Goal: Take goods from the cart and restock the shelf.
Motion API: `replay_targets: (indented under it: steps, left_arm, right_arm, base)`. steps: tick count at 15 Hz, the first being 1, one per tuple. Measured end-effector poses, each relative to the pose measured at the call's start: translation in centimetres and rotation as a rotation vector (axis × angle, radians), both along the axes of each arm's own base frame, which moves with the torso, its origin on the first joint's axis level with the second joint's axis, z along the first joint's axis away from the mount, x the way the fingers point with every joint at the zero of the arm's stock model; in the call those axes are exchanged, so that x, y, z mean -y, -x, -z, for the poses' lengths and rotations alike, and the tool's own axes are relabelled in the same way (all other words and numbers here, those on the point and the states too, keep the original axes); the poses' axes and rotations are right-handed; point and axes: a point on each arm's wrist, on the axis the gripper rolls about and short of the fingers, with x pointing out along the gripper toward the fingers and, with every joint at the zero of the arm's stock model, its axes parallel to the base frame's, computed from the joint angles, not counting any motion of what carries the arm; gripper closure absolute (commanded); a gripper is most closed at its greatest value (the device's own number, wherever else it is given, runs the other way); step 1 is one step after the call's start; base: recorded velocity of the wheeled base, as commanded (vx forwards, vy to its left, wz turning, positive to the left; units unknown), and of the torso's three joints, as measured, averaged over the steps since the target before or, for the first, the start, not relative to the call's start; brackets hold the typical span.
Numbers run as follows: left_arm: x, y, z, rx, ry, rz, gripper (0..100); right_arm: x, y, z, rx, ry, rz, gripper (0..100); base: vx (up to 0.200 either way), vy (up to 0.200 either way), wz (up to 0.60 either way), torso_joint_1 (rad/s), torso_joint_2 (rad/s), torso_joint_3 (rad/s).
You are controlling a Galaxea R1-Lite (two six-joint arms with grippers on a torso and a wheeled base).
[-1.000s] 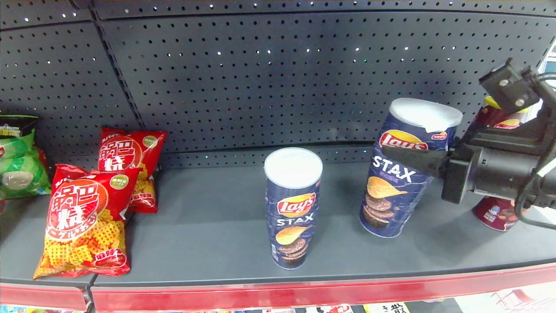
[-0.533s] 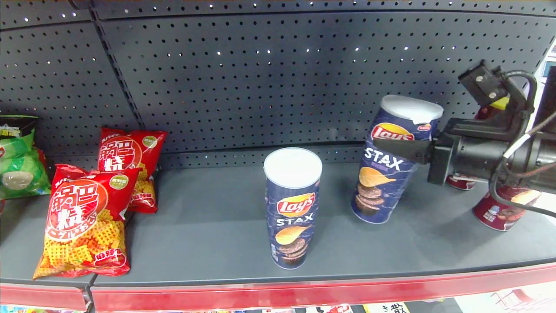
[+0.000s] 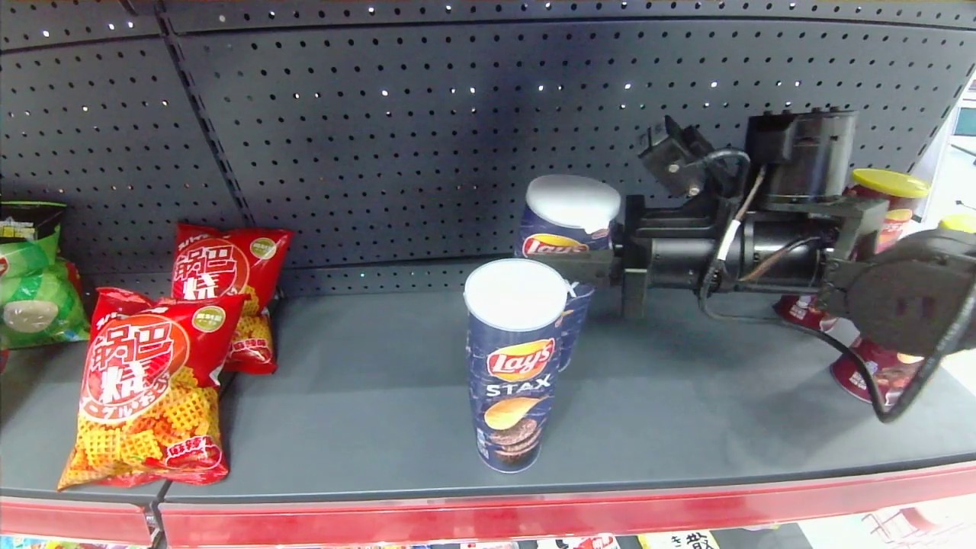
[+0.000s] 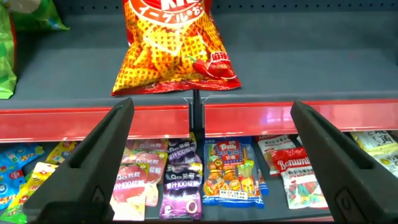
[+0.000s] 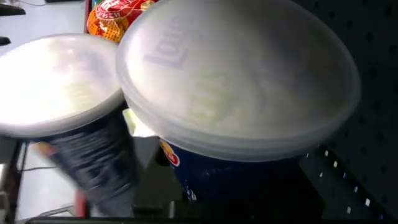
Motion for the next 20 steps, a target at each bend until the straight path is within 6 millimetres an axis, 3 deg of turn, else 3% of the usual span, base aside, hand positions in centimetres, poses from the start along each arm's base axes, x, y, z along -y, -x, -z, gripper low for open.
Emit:
replay_targets:
  steps: [5,12,20]
  left_arm:
    - [0.0,0.0,0.0,0.000,0.000,0.000,0]
    - [0.0,0.0,0.0,0.000,0.000,0.000,0]
    - [0.0,0.0,0.0,0.000,0.000,0.000,0]
  right_arm:
    - [-1.7,-3.9,0.6,-0.001,-0.016,-0.142,100]
    - [-1.1,-7.2,2.3,-0.081,0.007,-0.143,100]
    - [-1.8,-8.2,2.6,-0.089,0.017,-0.150,100]
  base:
    - [0.000,0.000,0.00,0.000,0.00,0.000]
    - [0.000,0.000,0.00,0.000,0.00,0.000]
    - [0.000,0.000,0.00,0.000,0.00,0.000]
